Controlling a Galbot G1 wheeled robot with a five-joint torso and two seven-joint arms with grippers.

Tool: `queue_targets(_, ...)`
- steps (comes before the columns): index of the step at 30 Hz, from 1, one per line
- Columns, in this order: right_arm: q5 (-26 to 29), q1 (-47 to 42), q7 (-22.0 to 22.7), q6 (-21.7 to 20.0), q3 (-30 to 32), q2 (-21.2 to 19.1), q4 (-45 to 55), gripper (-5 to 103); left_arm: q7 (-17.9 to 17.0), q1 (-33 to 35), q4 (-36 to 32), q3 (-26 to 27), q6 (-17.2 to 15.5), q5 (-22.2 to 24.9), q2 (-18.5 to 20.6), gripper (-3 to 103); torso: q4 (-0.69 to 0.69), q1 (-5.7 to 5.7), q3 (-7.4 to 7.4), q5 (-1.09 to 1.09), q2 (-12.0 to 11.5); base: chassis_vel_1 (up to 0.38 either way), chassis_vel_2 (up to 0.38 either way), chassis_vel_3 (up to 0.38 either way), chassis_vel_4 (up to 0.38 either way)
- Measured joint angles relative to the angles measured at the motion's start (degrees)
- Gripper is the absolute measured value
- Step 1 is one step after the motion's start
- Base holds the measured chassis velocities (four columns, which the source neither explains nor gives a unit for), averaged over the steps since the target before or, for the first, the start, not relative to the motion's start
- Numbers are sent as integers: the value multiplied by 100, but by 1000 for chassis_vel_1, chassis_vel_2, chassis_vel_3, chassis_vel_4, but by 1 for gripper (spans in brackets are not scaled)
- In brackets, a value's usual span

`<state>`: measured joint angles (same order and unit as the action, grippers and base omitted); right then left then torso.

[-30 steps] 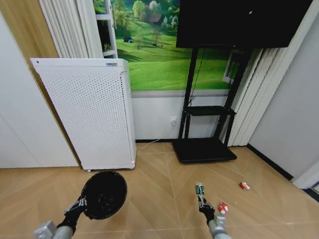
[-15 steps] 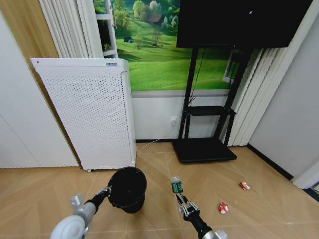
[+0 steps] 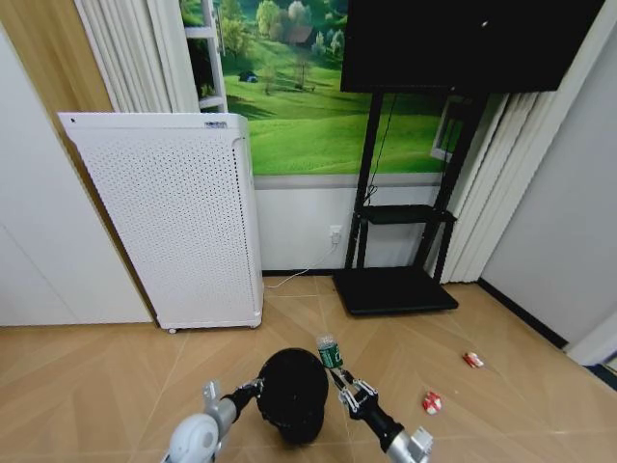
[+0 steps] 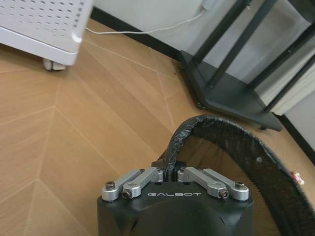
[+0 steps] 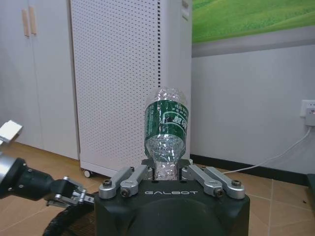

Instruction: Pick up the trash bin and place the garbage on the floor into it.

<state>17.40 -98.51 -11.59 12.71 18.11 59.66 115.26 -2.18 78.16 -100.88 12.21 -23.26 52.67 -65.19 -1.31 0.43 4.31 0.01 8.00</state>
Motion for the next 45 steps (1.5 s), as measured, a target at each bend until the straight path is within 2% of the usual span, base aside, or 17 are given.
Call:
queue_targets(6,-509,-115,158,-37,-247,70,265,21,98,3,-160,-167,34,-124,91,7,0,0,-1,0,0,0,0,0,0)
queue_targets(10,-879,-288,184,-43,-494,84,376,21,133,37,-569,-311,8,-164,203,7,-1,0,-1,-2,0,0,0,0,0)
queue_targets(18,-1064,-256,284,-23,-594,260,127,21,223,166,-919,-261,-49,-266,318,7,-1,0,-1,-2,0,0,0,0,0)
queue_targets(19,-1113,-239,338,-22,-577,286,122,18,245,217,-950,-201,-49,-294,334,7,0,0,-1,-1,0,0,0,0,0)
queue_targets(21,-1176,-231,415,-21,-548,298,131,21,256,275,-976,-126,-46,-315,346,7,0,0,-1,0,0,0,0,0,0)
queue_targets(26,-1531,-291,527,109,-284,366,253,42,258,537,-1024,193,49,-399,174,7,0,0,-1,-2,0,0,0,0,0)
queue_targets(27,-1531,-291,527,109,-284,366,253,42,258,537,-1024,193,49,-399,174,7,0,0,-1,-2,0,0,0,0,0)
queue_targets(30,-1556,-371,531,129,-217,410,317,60,256,629,-1065,308,58,-409,106,7,0,0,-1,-2,0,0,0,0,0)
queue_targets(31,-1556,-371,531,129,-217,410,317,60,256,629,-1065,308,58,-409,106,7,0,0,-1,-2,0,0,0,0,0)
queue_targets(33,-1563,-428,530,136,-206,457,348,71,259,631,-1068,353,66,-410,74,7,0,0,-1,-1,0,0,0,0,0)
queue_targets(34,-1563,-428,530,136,-206,457,348,71,259,631,-1068,353,66,-410,74,7,0,0,-1,-1,0,0,0,0,0)
queue_targets(37,-1584,-497,526,155,-165,463,365,86,261,575,-1041,356,73,-410,-3,7,-1,0,-1,-2,0,0,0,0,0)
queue_targets(39,-1583,-516,531,167,-127,470,366,91,261,578,-1041,378,74,-415,-27,7,-1,0,-1,-2,0,0,0,0,0)
queue_targets(40,-1574,-544,668,173,-69,508,373,96,252,615,-1062,474,81,-425,-55,7,-1,0,-1,-3,0,0,0,0,0)
queue_targets(42,-1573,-553,794,164,-41,539,373,96,227,645,-1084,547,87,-425,-66,7,-1,0,-1,-3,0,0,0,0,0)
queue_targets(43,-1573,-567,1193,77,46,650,374,98,-3,748,-1175,781,90,-375,-83,7,-2,0,-1,-1,0,0,0,0,0)
queue_targets(45,-1575,-566,1306,44,83,683,374,100,-138,793,-1212,853,86,-328,-84,7,-2,0,-1,-2,0,0,0,0,0)
